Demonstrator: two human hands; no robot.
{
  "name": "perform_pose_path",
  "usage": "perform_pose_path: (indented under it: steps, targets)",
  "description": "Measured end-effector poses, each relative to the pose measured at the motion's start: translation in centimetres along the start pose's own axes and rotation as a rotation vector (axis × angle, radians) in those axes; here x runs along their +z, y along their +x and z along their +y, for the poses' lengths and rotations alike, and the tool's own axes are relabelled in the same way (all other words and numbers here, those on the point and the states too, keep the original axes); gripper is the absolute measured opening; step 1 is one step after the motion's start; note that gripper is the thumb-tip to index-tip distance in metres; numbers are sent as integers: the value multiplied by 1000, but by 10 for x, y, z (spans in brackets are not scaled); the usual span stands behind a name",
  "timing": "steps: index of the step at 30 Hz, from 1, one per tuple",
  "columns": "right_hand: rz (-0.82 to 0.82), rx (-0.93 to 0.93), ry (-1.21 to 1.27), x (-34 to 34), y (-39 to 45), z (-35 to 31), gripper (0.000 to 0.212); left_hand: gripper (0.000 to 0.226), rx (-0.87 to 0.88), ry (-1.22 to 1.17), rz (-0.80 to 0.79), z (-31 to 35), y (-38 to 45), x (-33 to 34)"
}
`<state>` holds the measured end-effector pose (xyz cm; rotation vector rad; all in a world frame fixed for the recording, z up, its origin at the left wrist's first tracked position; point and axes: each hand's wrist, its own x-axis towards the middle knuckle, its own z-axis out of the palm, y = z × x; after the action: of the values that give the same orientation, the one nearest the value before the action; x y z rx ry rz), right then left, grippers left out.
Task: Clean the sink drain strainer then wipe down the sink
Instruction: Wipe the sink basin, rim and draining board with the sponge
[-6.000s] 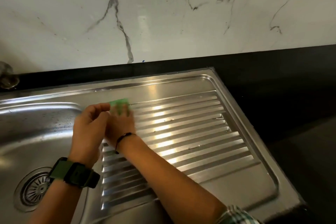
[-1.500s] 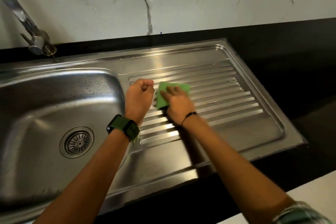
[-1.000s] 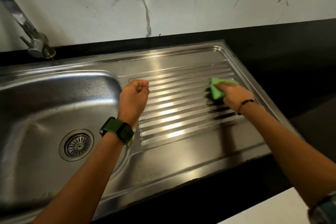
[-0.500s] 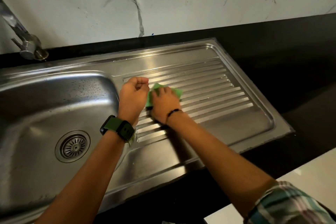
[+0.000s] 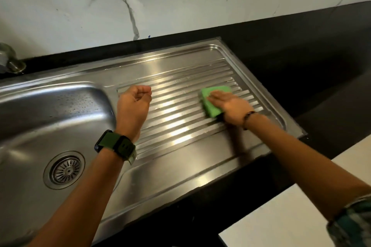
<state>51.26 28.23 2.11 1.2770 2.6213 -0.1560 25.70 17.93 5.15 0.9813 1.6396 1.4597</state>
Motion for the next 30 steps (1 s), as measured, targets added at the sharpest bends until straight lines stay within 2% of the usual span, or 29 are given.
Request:
perform_pose_path:
  steps: [3,5,8,12,19,23,25,26,28,30]
  targets:
    - [-33,318,135,0,-26,44,72,15,-22,-25,-13,-4,-2,9]
    - [-5,405,187,6,-27,35,69,15,-35,-35,-25,-6,-3,13]
    - [86,439,183,10,-21,-13,61,15,-29,-30,-39,-6,-3,14]
    - [144,369,182,5,-14,-90,52,15,-22,-34,-35,-1,-1,11]
    - [131,168,167,7,-8,-185,43,17,-30,-47,-51,5,-4,19]
    - [166,30,417,19,-15,-239,41,23,-15,-53,-94,9,-10,28]
    - [165,-3,529,21,-19,-245,40,24,-10,-58,-106,10,-11,28]
    - [146,-55,504,22,-22,-240,41,24,-8,-57,-109,9,-10,28]
    - [125,-198,293,25,-26,-217,45,24,-2,-44,-105,9,-8,26]
    - [119,-235,112,25,-31,-181,47,24,3,-40,-85,9,-6,24]
